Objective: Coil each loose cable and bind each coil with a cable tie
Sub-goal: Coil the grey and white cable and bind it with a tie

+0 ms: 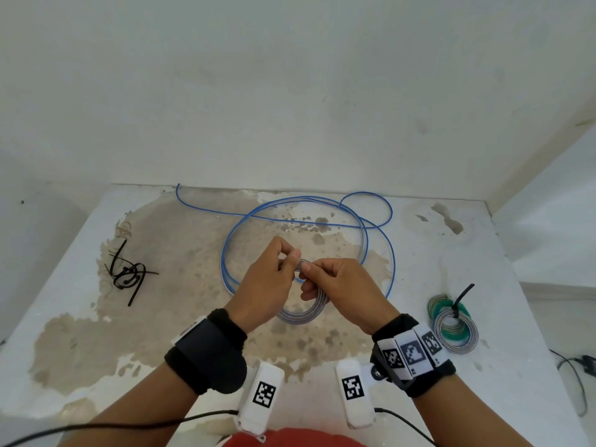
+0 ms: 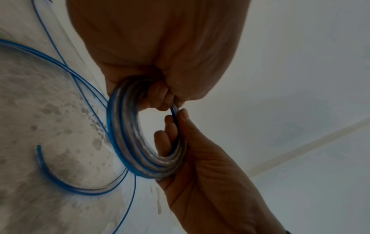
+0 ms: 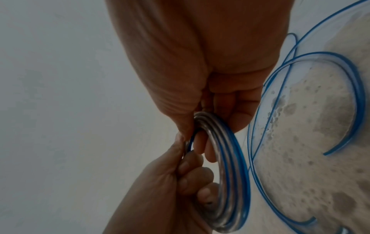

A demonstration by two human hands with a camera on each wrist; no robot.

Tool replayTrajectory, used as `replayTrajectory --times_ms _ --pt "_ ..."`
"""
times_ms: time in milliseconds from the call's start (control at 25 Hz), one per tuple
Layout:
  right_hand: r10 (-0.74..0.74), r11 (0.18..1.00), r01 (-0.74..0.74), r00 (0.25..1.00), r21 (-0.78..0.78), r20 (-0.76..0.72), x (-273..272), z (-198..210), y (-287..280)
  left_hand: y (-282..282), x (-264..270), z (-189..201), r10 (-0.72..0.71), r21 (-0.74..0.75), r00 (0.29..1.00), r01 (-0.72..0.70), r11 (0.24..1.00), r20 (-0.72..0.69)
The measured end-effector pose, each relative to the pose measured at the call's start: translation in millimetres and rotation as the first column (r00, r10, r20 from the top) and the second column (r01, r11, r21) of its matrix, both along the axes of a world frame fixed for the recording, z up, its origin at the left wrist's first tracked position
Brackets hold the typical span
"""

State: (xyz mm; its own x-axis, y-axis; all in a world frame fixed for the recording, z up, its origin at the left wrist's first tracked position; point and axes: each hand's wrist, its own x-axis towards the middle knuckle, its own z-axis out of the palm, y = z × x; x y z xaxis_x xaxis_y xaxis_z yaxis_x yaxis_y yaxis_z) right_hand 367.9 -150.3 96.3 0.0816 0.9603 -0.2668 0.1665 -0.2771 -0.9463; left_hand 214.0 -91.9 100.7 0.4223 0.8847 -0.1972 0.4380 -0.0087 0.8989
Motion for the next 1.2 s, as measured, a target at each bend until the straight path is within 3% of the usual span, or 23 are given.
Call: replayTrajectory --times_ms 240,440,640,800,1200 --pt "0.026 0.997 -0.032 0.995 -0.064 -0.093 10.1 -2.9 0.7 1.7 5.5 -0.4 -0.019 0.001 1.000 0.019 1.000 -0.001" --pt "-0.030 0.994 0.009 0.980 -0.106 -0.198 6.8 -11.3 10.2 12.2 -5.5 0.1 -0.022 -0.221 0.999 0.031 0.975 0.042" --pt "-0.031 0.992 0.002 0.974 -0.130 -0.224 -17.3 -16.3 28.0 21.9 -30.8 -6.7 0.029 -0.251 0.993 0.000 0.968 0.113" --pt "-0.002 0.981 -0.039 0.978 -0.191 -0.209 -57.8 -25.2 57.0 40.6 -72.5 -22.6 0.166 -0.411 0.963 -0.065 0.909 0.213" --pt "0.163 0.905 -0.191 0.981 -0.380 -0.106 -252.9 -72.8 153.6 115.6 -269.9 -77.3 0.354 -0.492 0.931 -0.270 0.828 0.085"
